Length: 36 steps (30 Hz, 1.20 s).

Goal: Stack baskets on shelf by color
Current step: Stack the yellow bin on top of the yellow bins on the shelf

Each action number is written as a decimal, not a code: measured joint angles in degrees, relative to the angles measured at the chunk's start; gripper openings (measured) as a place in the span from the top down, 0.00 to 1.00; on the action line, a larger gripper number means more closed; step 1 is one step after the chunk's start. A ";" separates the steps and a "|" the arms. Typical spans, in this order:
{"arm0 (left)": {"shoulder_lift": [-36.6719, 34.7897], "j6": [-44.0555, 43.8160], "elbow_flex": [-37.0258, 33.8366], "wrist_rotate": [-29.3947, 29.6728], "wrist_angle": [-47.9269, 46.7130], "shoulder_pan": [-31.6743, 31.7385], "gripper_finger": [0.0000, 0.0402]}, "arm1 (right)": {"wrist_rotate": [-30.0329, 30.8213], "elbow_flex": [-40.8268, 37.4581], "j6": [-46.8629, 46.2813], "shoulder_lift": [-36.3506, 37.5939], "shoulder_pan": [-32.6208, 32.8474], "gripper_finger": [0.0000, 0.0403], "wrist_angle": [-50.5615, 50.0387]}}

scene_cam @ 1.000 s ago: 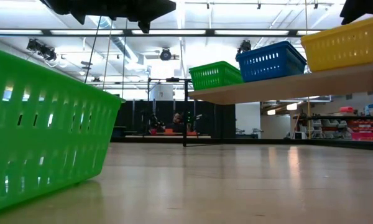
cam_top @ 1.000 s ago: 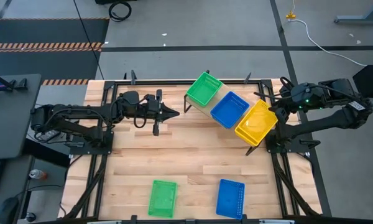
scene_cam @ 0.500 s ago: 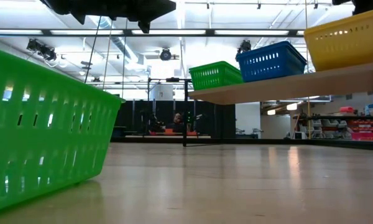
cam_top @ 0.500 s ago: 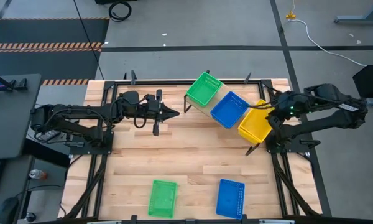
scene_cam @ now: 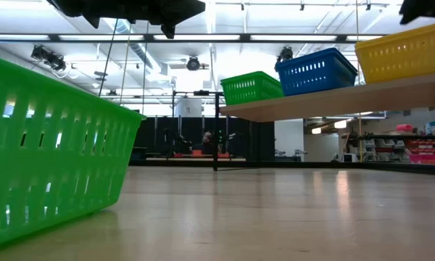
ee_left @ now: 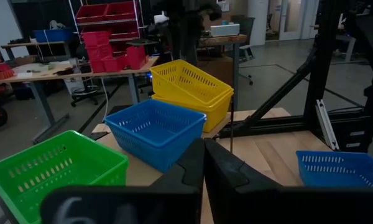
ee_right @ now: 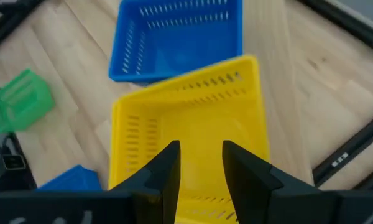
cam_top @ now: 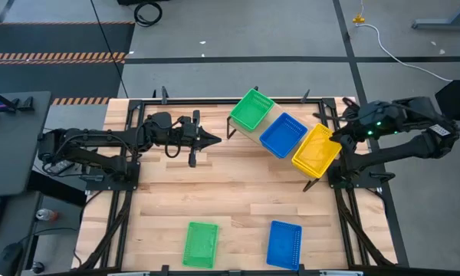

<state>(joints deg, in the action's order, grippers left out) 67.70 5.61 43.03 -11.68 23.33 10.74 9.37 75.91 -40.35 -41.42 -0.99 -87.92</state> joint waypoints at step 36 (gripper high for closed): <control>0.01 -0.44 0.00 0.00 -0.11 0.01 0.93 | 6.14 -3.40 4.00 -1.39 -0.02 0.67 -2.10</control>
<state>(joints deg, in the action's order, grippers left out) 67.71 5.16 43.03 -11.68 23.22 10.76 15.51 72.51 -36.35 -42.80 -1.02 -90.02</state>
